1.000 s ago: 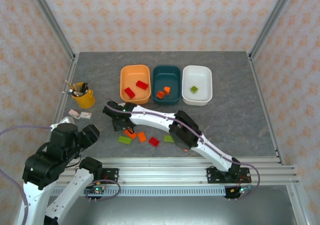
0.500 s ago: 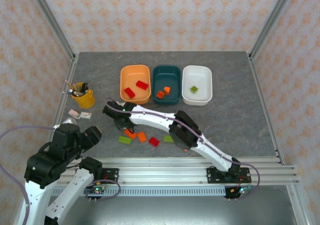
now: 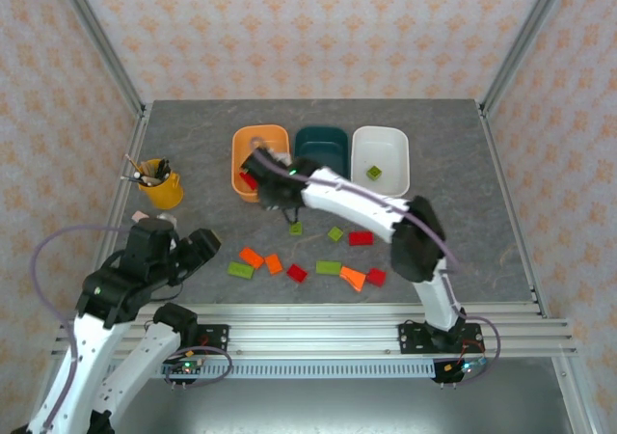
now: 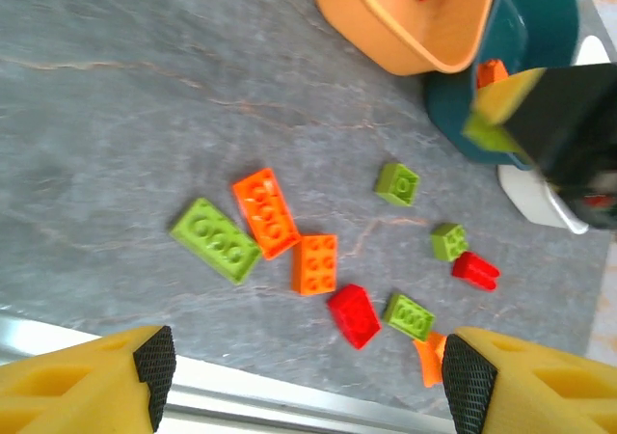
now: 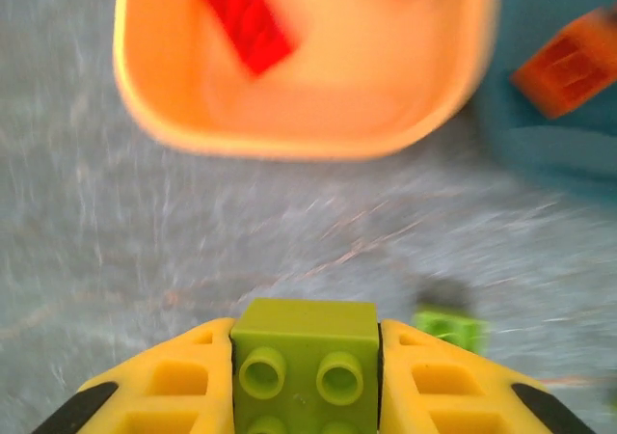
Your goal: Sort the legos into containers by color
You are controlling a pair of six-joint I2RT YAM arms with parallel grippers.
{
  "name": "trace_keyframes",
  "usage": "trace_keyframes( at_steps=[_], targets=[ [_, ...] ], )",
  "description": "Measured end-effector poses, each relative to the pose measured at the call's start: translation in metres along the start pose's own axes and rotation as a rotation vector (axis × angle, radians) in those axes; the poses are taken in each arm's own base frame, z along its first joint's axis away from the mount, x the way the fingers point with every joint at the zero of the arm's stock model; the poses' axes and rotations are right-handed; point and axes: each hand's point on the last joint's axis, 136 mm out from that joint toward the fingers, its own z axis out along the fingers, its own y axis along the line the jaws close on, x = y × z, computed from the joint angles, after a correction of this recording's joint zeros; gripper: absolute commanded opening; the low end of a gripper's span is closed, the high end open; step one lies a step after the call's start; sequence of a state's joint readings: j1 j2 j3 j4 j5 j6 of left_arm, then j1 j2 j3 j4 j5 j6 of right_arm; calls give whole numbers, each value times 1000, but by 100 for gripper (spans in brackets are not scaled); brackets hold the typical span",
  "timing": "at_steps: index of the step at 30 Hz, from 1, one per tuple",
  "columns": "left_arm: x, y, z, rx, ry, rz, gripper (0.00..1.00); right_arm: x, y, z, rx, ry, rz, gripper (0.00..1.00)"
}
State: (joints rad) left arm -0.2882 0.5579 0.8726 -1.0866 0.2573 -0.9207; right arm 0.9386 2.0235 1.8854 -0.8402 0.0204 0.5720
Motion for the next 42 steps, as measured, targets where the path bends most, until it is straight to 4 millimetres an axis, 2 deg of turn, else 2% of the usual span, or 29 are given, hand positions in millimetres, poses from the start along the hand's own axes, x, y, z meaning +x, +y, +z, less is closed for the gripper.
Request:
trace_keyframes(
  at_steps=[2, 4, 7, 12, 16, 20, 23, 26, 34, 39, 42],
  targets=[
    [-5, -16, 13, 23, 27, -4, 76, -30, -34, -18, 14, -52, 72, 29],
    [-9, -34, 29, 40, 57, 0, 76, -55, -78, -29, 51, -92, 147, 29],
    [-11, -60, 51, 53, 104, 29, 76, -77, -138, -27, 120, -104, 240, 29],
    [-5, -109, 81, 83, 165, 110, 76, -78, -214, -7, 210, -46, 364, 29],
    [4, -143, 100, 119, 196, 162, 76, -72, -253, 13, 235, 24, 444, 29],
    [10, -158, 116, 120, 216, 184, 76, -57, -268, 41, 229, 116, 481, 30],
    [10, -164, 124, 115, 220, 189, 76, -44, -269, 61, 220, 183, 494, 31],
    [8, -167, 126, 115, 215, 189, 76, -35, -268, 73, 212, 224, 499, 34],
    [1, -165, 125, 93, 179, 208, 76, -31, -266, 77, 201, 243, 505, 56],
    [-6, -163, 115, 68, 148, 228, 75, -32, -267, 74, 210, 241, 501, 56],
    [-11, -158, 105, 47, 127, 242, 75, -37, -267, 61, 217, 217, 489, 55]
  ],
)
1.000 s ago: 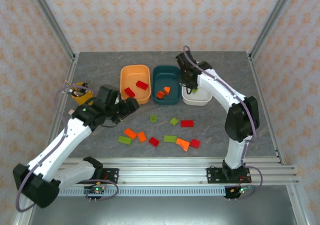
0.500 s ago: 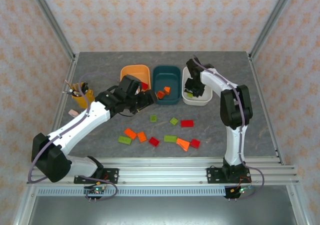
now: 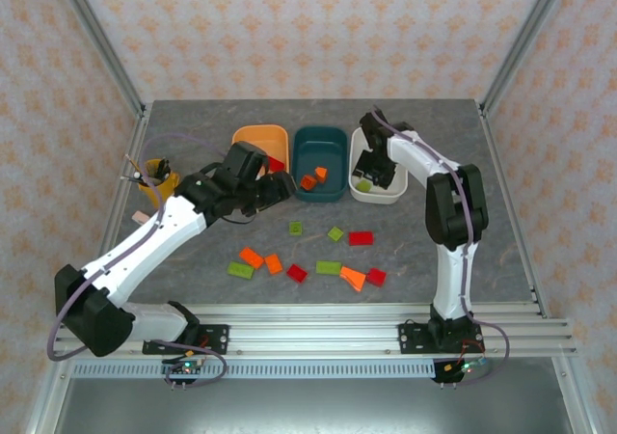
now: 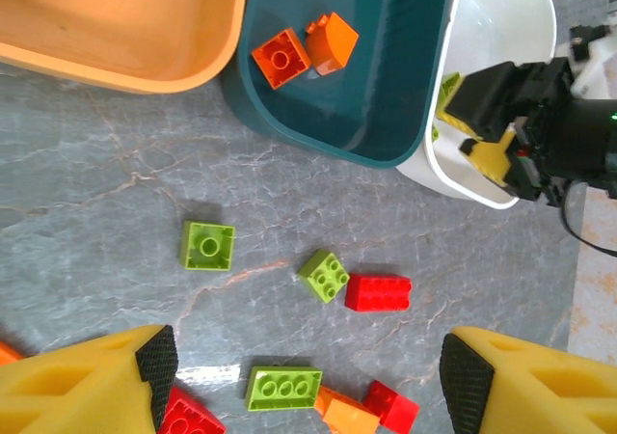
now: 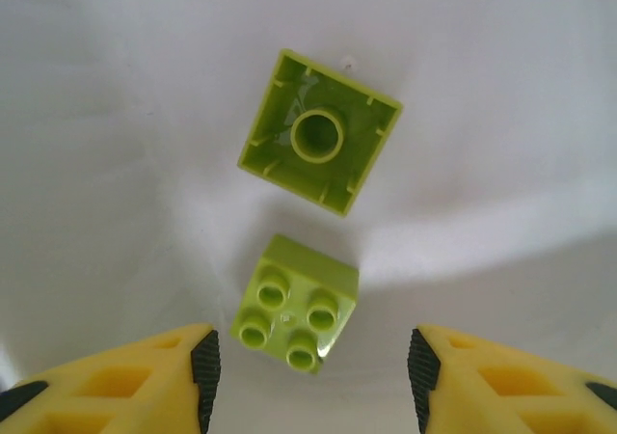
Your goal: Sort the legos into containers by color
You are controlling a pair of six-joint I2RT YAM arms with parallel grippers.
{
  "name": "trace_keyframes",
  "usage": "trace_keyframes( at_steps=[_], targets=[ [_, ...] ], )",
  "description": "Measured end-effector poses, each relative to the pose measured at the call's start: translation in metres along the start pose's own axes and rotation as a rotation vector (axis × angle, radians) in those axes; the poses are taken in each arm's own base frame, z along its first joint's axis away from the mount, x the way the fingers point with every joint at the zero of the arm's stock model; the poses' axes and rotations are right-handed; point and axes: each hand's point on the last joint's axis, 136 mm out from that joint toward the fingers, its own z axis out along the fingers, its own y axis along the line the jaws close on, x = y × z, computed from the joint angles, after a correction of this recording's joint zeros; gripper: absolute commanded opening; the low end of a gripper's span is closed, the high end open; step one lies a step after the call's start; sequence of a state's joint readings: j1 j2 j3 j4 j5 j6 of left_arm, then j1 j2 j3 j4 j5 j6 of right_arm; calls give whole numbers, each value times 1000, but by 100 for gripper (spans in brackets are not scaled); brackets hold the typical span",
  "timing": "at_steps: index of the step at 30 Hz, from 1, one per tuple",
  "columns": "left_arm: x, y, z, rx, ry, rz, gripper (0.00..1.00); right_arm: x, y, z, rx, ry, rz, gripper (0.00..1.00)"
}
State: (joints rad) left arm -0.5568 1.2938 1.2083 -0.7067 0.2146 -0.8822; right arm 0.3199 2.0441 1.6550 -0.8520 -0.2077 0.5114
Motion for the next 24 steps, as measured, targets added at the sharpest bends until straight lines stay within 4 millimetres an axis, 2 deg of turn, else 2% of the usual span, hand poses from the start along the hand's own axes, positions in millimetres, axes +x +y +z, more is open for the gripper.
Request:
trace_keyframes(
  at_steps=[3, 7, 10, 13, 15, 17, 20, 24],
  targets=[
    [-1, 7, -12, -28, -14, 16, 75, -7, 4, -38, -31, -76, -21, 55],
    [2, 18, -22, -71, -19, 32, 74, -10, 20, -123, -146, -249, -77, 57],
    [4, 25, -26, -97, -15, 46, 74, 11, 30, -183, -262, -354, -145, 58],
    [9, 32, -30, -109, -12, 47, 74, 47, 30, -216, -358, -392, -212, 60],
    [12, 38, -31, -118, -9, 46, 74, 69, 24, -221, -387, -386, -244, 60],
    [17, 46, -30, -132, 0, 46, 73, 90, 19, -216, -397, -363, -277, 60],
    [25, 60, -29, -168, 15, 46, 73, 123, 15, -201, -397, -307, -340, 60],
    [36, 81, -32, -217, 25, 29, 71, 167, 23, -180, -398, -224, -455, 60]
  ],
)
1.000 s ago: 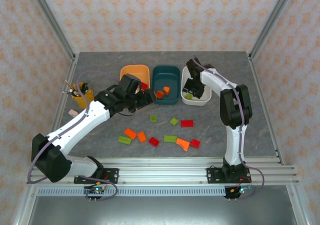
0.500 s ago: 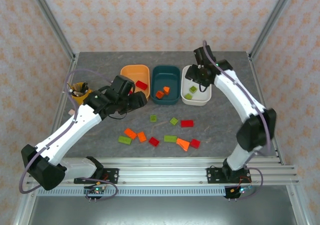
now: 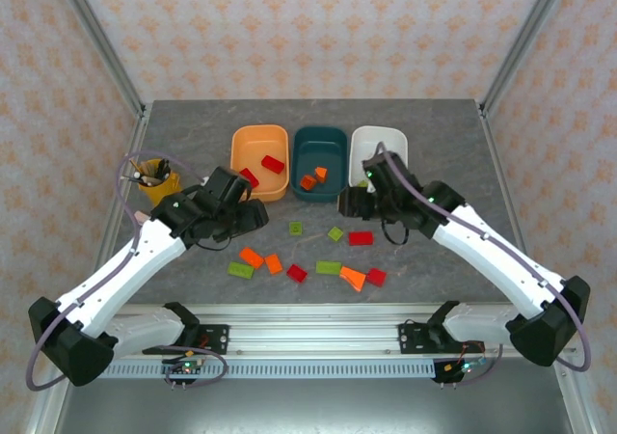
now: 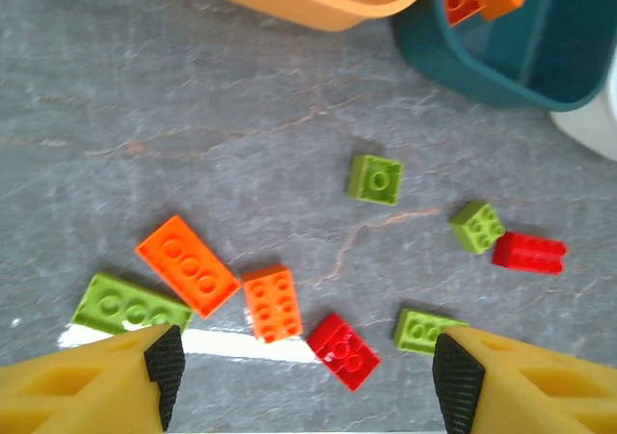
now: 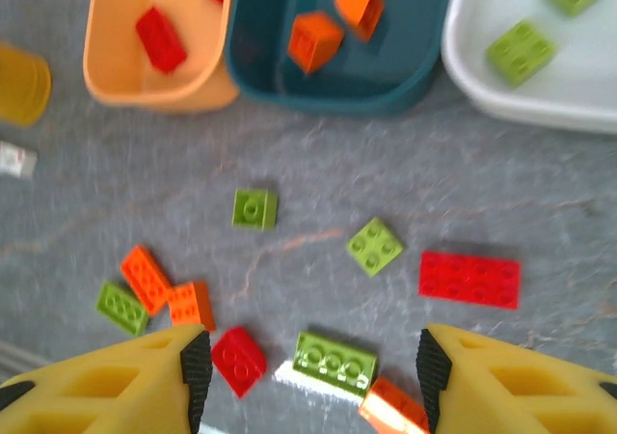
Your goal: Sort the legos into containers by color
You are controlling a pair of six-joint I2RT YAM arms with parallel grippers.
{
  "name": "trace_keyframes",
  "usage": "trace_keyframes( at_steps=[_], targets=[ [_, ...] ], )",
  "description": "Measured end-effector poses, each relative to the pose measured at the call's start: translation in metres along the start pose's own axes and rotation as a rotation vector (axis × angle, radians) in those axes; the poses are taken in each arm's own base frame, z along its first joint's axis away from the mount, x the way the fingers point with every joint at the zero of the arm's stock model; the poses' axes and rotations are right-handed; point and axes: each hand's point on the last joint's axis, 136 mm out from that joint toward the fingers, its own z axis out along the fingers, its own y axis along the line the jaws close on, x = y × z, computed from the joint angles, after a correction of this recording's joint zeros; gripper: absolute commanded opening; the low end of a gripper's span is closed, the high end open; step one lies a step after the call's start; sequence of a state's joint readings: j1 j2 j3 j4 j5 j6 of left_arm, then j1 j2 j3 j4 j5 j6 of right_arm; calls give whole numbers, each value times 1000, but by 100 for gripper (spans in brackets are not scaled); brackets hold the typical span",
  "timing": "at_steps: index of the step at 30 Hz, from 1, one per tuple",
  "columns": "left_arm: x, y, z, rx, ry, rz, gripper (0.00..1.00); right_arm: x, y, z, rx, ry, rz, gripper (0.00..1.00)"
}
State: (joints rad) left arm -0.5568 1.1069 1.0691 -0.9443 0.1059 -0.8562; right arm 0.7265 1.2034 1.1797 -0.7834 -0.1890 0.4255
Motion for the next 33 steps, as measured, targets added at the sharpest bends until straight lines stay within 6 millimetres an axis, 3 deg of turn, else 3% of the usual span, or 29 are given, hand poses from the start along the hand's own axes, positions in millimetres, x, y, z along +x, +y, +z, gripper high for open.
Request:
trace_keyframes(
  at_steps=[3, 7, 13, 19, 24, 33],
  targets=[
    [11, 17, 7, -47, 21, -37, 70, 23, 22, 10, -40, 48, -73, 60],
    [27, 36, 32, -135, 77, -99, 70, 49, 58, 31, -121, 114, -153, 61],
    [31, 66, 72, -244, 123, -237, 70, 78, 85, 66, -184, 211, -200, 62],
    [18, 72, 99, -254, 124, -316, 71, 81, 91, 74, -205, 225, -205, 62],
    [28, 74, 117, -256, 159, -357, 70, 81, 91, 74, -209, 225, -209, 62],
    [40, 69, 128, -263, 187, -378, 68, 80, 92, 74, -212, 221, -208, 62]
  ],
)
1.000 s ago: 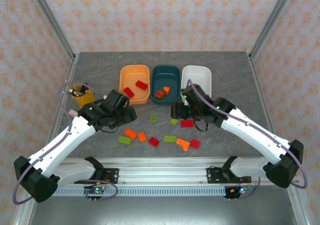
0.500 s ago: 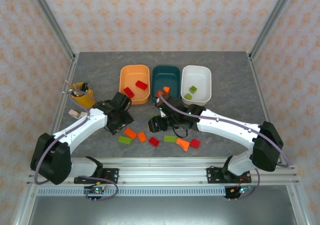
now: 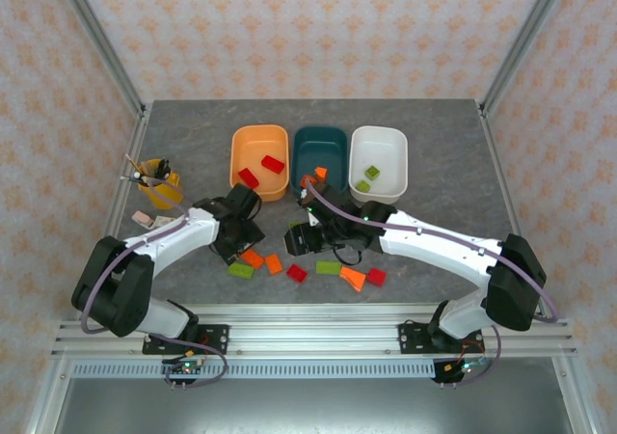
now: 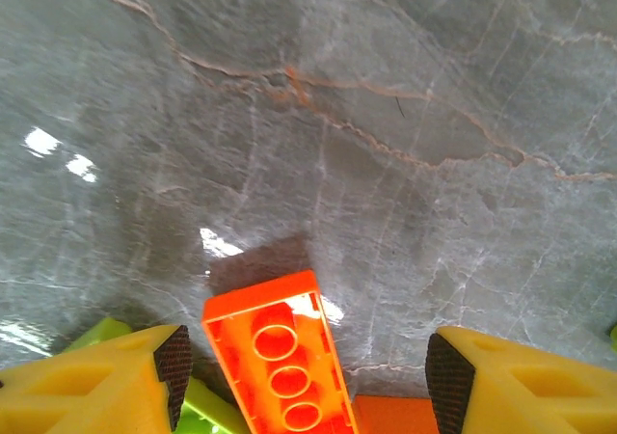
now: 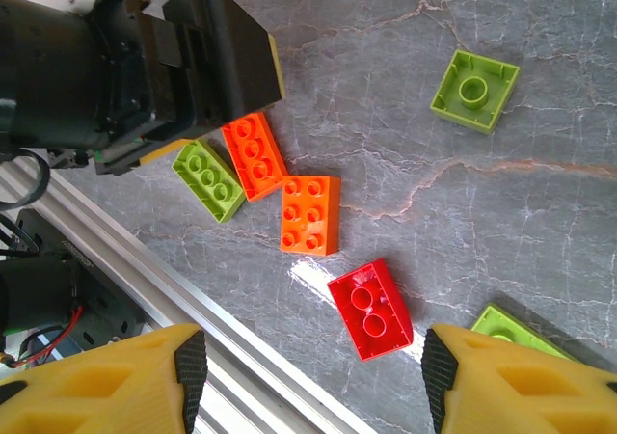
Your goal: Sort the legos into containers by color
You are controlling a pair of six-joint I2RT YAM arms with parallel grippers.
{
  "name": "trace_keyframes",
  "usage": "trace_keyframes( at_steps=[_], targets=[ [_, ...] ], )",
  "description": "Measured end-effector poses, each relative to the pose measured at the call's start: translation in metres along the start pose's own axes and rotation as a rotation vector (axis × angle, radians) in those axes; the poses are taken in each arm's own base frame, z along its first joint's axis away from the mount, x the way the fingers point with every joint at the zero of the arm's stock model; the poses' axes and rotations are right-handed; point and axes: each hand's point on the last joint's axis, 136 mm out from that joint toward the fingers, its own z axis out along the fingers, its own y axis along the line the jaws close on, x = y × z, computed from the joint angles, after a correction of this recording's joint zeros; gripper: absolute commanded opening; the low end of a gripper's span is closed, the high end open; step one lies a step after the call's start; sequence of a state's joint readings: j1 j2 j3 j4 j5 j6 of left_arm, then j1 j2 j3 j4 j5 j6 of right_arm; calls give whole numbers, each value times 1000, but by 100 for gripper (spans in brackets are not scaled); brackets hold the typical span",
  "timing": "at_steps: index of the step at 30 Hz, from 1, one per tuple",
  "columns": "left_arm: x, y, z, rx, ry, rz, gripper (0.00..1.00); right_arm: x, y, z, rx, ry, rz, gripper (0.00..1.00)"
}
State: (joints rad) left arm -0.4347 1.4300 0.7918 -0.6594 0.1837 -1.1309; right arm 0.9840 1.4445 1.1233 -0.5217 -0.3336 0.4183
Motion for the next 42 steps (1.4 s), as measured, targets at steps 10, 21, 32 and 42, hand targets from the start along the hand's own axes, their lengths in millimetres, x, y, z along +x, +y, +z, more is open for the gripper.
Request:
trace_keyframes(
  at_steps=[10, 21, 32, 42],
  targets=[
    [7, 1, 11, -38, 18, 5, 64, 2, -4, 0, 10, 0, 9, 62],
    [3, -33, 16, -24, 10, 44, 53, 1, -8, -6, 26, -28, 19, 62],
    [16, -27, 18, -75, 21, 185, 58, 2, -14, -19, 36, -68, 35, 63],
    [23, -24, 19, -103, 32, 465, 62, 3, -18, -22, 46, -73, 54, 64]
  ],
)
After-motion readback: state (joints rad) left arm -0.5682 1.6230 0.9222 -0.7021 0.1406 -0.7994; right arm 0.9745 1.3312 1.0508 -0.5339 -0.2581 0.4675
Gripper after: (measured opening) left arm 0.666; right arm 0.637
